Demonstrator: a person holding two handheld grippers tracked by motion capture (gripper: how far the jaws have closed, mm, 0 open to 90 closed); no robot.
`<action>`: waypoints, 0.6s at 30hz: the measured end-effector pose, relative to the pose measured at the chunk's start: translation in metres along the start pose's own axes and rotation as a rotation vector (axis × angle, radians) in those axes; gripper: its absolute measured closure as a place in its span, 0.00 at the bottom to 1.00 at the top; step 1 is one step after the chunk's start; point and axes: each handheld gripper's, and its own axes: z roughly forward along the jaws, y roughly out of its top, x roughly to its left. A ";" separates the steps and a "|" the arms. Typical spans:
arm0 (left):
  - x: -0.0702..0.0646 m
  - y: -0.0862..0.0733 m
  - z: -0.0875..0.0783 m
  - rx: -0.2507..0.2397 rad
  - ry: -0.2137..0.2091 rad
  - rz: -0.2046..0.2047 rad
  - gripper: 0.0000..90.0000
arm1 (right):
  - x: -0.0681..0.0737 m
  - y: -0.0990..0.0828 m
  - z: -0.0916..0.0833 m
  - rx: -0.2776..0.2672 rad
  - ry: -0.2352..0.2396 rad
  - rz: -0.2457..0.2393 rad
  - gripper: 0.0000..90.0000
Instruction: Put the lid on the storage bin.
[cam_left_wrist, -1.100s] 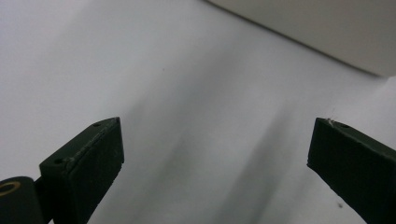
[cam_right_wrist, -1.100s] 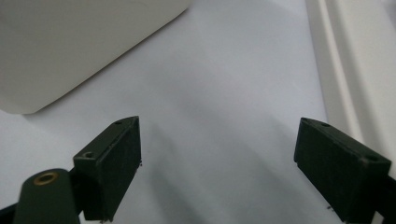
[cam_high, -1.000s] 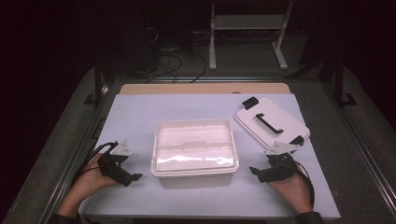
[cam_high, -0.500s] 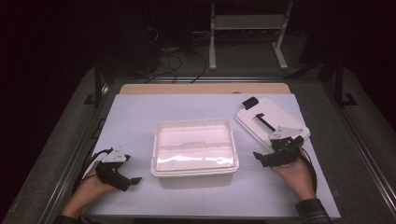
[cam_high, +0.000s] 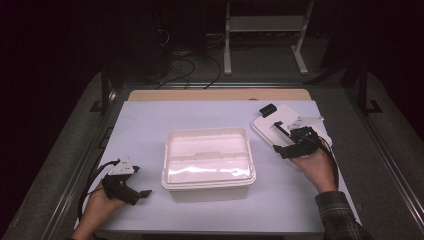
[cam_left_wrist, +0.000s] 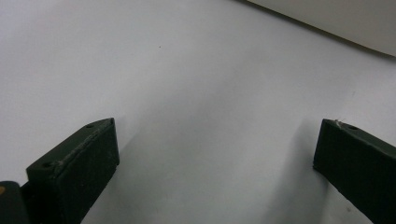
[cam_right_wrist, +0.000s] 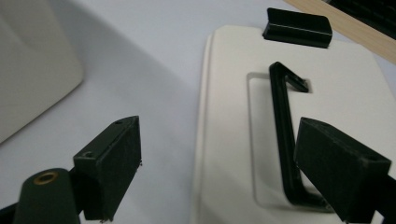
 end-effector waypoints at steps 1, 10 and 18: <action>0.000 0.000 0.000 -0.001 0.001 0.000 0.00 | -0.003 0.002 0.002 0.008 -0.002 -0.002 0.16; 0.000 0.000 0.000 -0.001 0.000 0.002 0.00 | -0.024 0.017 0.026 0.068 -0.031 0.025 0.17; 0.000 0.000 0.000 0.000 0.000 0.002 0.00 | -0.043 0.016 0.042 0.105 -0.042 0.071 0.23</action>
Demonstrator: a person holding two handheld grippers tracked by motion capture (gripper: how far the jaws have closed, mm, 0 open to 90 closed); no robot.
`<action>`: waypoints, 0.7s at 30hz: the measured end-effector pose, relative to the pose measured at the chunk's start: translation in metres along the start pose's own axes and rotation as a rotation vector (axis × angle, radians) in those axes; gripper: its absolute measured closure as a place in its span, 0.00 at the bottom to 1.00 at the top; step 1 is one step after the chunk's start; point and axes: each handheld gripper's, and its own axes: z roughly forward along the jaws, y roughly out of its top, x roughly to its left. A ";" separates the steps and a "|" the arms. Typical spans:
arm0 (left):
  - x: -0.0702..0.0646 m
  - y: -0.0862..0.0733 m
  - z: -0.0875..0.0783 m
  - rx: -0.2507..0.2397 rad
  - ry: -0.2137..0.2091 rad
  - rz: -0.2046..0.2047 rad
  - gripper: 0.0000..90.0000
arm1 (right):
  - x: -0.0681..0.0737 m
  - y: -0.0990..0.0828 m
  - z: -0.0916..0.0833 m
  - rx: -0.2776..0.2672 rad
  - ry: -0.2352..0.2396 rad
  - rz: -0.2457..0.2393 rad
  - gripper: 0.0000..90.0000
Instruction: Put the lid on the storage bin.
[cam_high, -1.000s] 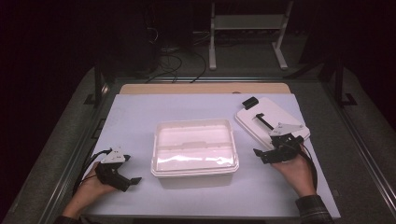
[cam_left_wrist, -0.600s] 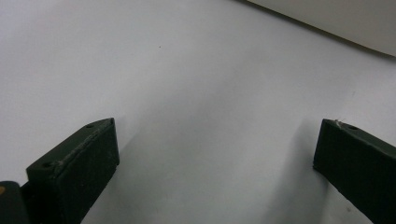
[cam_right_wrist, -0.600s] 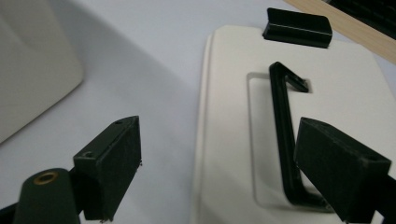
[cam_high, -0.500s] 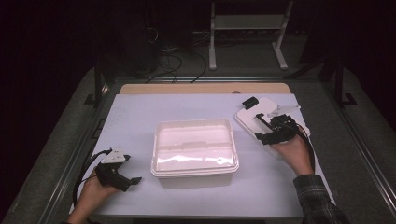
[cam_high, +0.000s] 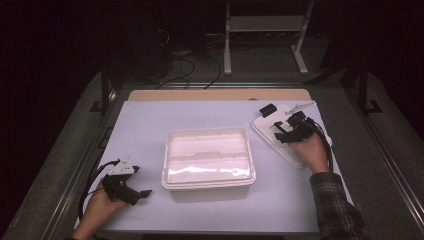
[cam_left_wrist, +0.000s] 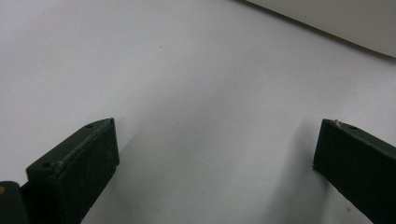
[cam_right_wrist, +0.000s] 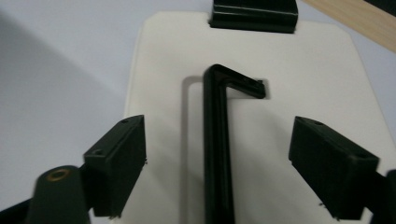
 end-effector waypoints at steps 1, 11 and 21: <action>0.000 0.000 0.000 0.000 0.000 0.000 0.00 | -0.002 0.000 0.002 0.010 0.000 0.003 0.25; 0.000 0.000 0.000 -0.001 0.000 -0.002 0.00 | -0.013 0.007 0.006 0.053 0.004 -0.019 0.59; 0.000 0.000 0.000 0.000 0.000 0.000 0.00 | -0.021 0.015 -0.001 0.051 -0.040 -0.004 0.79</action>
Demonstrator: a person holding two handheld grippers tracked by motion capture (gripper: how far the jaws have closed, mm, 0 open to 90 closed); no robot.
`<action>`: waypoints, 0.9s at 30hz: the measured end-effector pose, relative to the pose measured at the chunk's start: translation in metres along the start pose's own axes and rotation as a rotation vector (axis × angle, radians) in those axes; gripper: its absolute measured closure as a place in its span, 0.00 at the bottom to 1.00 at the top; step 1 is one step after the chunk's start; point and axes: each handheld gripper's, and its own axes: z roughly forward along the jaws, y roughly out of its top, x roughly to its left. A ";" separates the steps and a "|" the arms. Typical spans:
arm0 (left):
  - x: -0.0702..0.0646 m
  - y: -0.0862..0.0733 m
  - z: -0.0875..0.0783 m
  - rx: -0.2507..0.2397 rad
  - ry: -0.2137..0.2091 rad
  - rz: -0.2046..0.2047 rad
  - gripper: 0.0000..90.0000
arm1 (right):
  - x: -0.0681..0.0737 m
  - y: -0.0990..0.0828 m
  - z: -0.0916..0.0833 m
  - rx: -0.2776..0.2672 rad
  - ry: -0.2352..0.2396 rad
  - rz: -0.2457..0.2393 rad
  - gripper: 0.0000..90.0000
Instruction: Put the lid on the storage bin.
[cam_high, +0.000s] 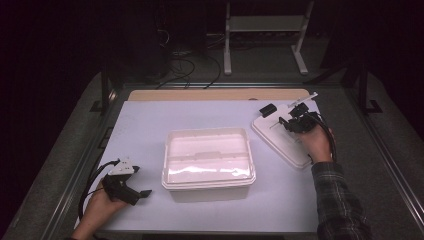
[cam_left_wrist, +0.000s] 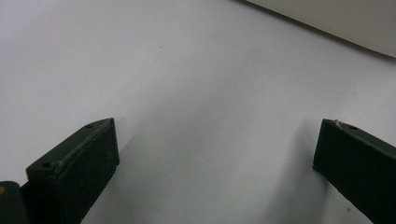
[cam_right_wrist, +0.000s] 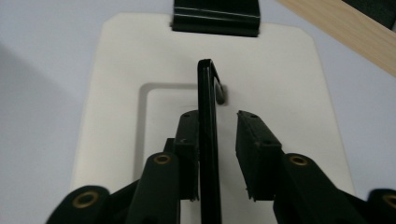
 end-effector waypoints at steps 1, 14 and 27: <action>0.000 0.000 0.000 0.000 0.000 -0.001 0.00 | -0.002 -0.001 0.001 0.007 -0.006 0.011 0.81; 0.000 0.000 0.000 0.000 0.000 0.000 0.00 | -0.020 -0.001 -0.004 0.023 0.097 0.040 0.93; 0.000 0.000 0.000 -0.001 -0.001 -0.001 0.00 | -0.016 0.021 -0.051 -0.013 0.137 -0.018 0.93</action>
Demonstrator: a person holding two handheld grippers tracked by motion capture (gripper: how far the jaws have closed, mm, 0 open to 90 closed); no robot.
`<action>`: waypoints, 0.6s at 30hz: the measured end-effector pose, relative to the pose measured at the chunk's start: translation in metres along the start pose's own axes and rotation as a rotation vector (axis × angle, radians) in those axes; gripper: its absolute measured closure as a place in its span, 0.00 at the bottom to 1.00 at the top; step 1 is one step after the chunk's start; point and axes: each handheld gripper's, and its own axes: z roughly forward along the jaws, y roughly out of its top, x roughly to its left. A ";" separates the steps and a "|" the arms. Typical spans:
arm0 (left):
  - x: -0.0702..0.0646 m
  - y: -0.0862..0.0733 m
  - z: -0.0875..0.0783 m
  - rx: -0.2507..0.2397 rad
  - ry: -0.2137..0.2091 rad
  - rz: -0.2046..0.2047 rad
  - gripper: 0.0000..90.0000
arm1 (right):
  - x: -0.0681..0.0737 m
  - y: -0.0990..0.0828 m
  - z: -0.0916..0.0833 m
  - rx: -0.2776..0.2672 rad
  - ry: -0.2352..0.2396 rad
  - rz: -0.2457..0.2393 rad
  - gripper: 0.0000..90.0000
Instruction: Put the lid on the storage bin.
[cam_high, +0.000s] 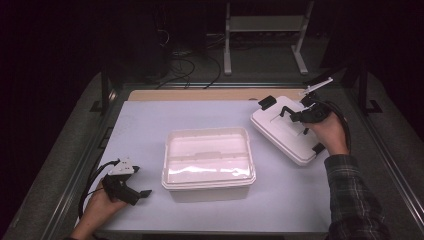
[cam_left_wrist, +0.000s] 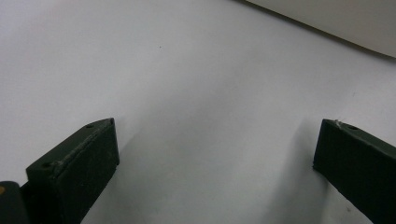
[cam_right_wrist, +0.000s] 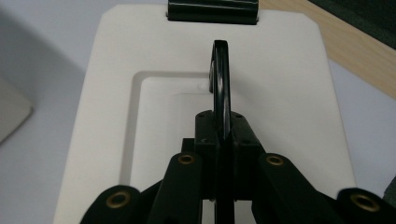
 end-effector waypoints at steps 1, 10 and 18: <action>0.000 0.000 0.000 0.000 0.000 0.000 0.00 | 0.001 0.002 -0.004 -0.002 0.001 -0.008 0.93; 0.000 0.000 0.000 0.000 0.001 0.000 0.00 | 0.015 0.018 -0.042 -0.032 0.053 -0.057 0.93; 0.000 0.000 0.000 -0.001 0.000 -0.002 0.00 | 0.034 0.032 -0.065 -0.059 0.114 -0.110 0.93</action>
